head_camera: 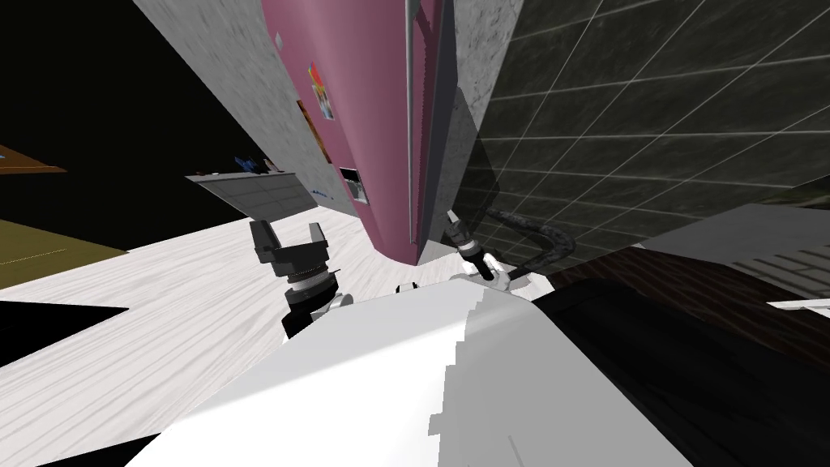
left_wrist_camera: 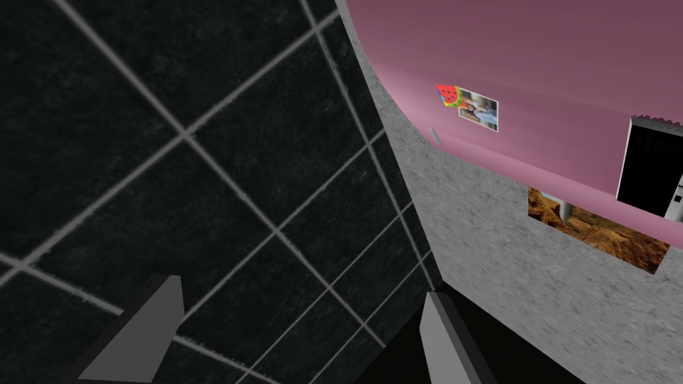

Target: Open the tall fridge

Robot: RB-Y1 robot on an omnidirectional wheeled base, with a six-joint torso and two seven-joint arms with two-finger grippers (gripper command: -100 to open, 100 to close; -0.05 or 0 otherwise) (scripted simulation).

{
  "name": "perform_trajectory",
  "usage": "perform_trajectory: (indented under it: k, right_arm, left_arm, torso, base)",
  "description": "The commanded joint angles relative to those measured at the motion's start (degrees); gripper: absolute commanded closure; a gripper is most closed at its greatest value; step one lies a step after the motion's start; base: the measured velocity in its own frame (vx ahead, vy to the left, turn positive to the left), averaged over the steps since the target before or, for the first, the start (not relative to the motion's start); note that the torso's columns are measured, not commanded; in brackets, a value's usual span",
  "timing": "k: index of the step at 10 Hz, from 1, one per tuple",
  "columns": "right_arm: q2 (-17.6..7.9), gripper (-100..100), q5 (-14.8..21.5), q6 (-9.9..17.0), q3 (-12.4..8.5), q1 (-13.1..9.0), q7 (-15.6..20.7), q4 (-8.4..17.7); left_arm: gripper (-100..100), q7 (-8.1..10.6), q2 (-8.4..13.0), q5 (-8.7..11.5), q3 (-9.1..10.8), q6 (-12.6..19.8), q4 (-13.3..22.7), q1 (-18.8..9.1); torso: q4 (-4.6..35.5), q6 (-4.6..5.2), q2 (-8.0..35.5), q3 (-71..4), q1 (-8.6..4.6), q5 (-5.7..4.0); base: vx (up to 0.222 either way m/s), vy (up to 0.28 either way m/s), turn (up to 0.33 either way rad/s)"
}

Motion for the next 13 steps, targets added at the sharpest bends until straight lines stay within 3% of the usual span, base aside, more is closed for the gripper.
perform_trajectory:
  k: [1,2,3,4,5,6,7,8,9,10,13]
  right_arm:
    - [-3.0,-100,3.3,0.0,-0.7,-1.4,4.1,0.9]
    - [-3.0,-100,3.3,0.0,-0.7,-1.4,4.9,0.9]
    - [-5.2,-100,5.4,-0.2,-1.2,-2.5,7.0,1.7]
    - [-5.2,-100,5.4,-0.2,-1.2,-2.5,7.8,1.7]
    - [-7.3,-100,7.5,-0.3,-1.8,-3.6,9.9,2.7]
    - [-7.3,-100,7.5,-0.3,-1.8,-3.6,10.8,2.7]
    - [-9.4,-100,9.5,-0.5,-2.3,-4.8,12.8,3.7]
    - [-9.4,-100,9.5,-0.5,-2.3,-4.8,13.8,3.7]
    - [-11.5,-100,11.5,-0.6,-2.7,-6.0,15.7,4.8]
    - [-11.5,-100,11.5,-0.6,-2.7,-6.0,16.9,4.8]
    - [-15.7,-100,15.3,-0.9,-3.6,-8.6,21.8,7.2]
  left_arm:
    - [0,0.00,0.0,0.0,0.00,0.0,0.0,0.0]
    - [0,0.00,0.0,0.0,0.00,0.0,0.0,0.0]
    - [0,0.00,0.0,0.0,0.00,0.0,0.0,0.0]
    - [0,0.00,0.0,0.0,0.00,0.0,0.0,0.0]
    - [0,0.00,0.0,0.0,0.00,0.0,0.0,0.0]
    - [0,0.00,0.0,0.0,0.00,0.0,0.0,0.0]
    - [0,0.00,0.0,0.0,0.00,0.0,0.0,0.0]
    - [0,0.00,0.0,0.0,0.00,0.0,0.0,0.0]
    - [0,0.00,0.0,0.0,0.00,0.0,0.0,0.0]
    - [0,0.00,0.0,0.0,0.00,0.0,0.0,0.0]
    - [0,0.00,0.0,0.0,0.00,0.0,0.0,0.0]
  torso:
    - [0.0,-0.02,0.0,0.0,0.02,0.00]
    - [0.0,0.00,0.0,0.0,0.05,0.02]
    - [0.0,-0.01,0.0,0.0,-0.02,0.00]
    - [0.0,0.00,0.0,0.0,-0.04,-0.01]
    - [0.0,-0.01,0.0,0.0,-0.06,-0.02]
    - [0.0,0.00,0.0,0.0,0.00,0.00]
    - [0.0,-0.01,0.0,0.0,0.01,0.00]
    - [0.0,0.00,0.0,0.0,0.06,0.02]
    - [0.0,-0.02,0.0,0.0,0.03,0.01]
    - [0.0,0.00,0.0,0.0,0.03,0.01]
    - [0.0,-0.01,0.0,0.0,-0.03,-0.01]
  base:
    - [0.036,0.082,-0.076]
    - [0.041,0.065,-0.043]
    - [0.045,0.062,-0.074]
    - [0.034,0.053,-0.044]
    - [0.033,0.064,-0.076]
    - [0.026,0.062,-0.044]
    - [0.031,0.081,-0.078]
    - [0.041,0.077,-0.031]
    - [0.044,0.085,-0.064]
    - [0.034,0.064,-0.037]
    - [0.038,0.074,-0.051]
